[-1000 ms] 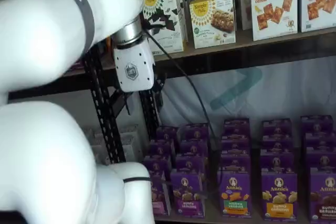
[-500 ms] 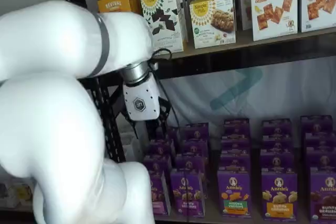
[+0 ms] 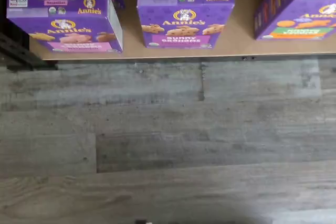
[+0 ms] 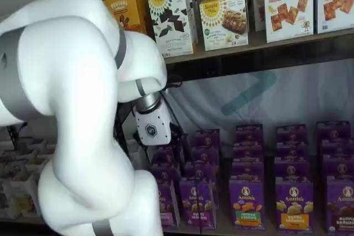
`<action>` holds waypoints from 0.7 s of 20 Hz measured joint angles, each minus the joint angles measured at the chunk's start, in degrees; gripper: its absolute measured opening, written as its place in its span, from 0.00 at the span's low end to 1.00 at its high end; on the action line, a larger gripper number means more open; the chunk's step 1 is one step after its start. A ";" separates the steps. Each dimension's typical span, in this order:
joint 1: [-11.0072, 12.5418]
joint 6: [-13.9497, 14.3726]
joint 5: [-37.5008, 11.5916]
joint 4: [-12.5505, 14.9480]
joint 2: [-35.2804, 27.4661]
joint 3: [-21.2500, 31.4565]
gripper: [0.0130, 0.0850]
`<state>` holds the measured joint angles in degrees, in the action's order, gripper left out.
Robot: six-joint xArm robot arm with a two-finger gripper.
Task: Pick up the purple box with a pink patch in the middle, on the bottom shelf, the first box from the left
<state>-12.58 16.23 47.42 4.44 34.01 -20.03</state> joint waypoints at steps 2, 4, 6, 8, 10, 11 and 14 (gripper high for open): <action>-0.20 0.34 -2.60 0.00 -2.32 0.14 1.00; -0.55 0.95 -6.61 0.13 -6.27 0.18 1.00; -0.78 1.20 -9.48 0.05 -9.27 0.00 1.00; -0.94 1.13 -11.90 -0.37 -12.38 -0.43 1.00; -1.01 1.07 -13.90 -0.60 -14.90 -0.82 1.00; -1.01 0.99 -14.98 -0.73 -16.27 -1.05 1.00; -0.91 -0.42 -17.74 -2.29 -20.04 -1.82 1.00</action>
<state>-13.50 15.81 29.67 2.15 13.97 -21.85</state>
